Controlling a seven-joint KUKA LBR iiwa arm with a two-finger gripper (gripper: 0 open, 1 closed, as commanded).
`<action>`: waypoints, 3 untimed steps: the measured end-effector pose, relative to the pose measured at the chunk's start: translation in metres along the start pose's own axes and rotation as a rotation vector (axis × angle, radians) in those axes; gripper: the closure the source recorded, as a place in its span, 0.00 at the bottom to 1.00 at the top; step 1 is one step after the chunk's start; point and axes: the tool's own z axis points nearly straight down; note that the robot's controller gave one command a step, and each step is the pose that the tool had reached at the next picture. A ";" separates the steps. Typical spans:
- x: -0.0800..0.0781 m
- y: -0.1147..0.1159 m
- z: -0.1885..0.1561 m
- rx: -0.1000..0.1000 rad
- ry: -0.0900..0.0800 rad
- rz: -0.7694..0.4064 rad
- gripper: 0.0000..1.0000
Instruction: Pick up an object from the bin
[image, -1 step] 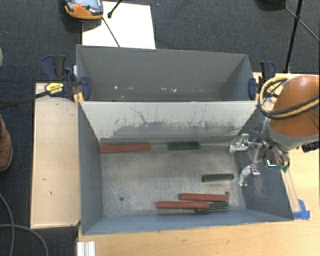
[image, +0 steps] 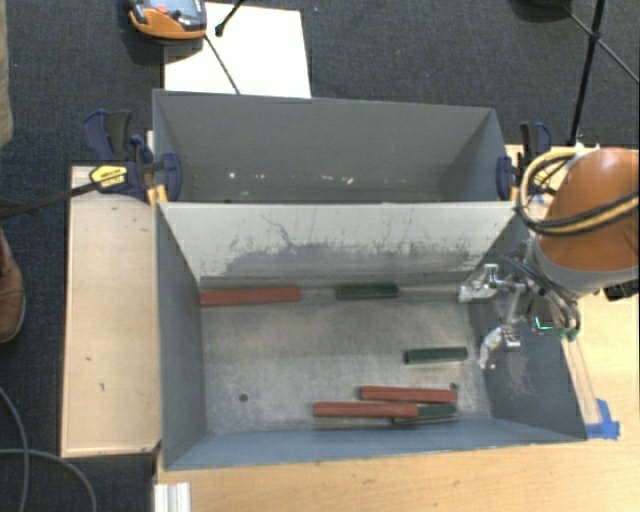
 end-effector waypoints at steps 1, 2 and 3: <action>-0.024 0.012 0.084 0.001 -0.010 0.002 1.00; -0.024 0.012 0.084 0.001 -0.010 0.000 1.00; -0.030 0.035 -0.020 0.000 0.000 -0.017 1.00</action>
Offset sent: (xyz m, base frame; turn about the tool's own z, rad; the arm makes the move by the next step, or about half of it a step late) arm 0.0000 0.0000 0.0000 0.0000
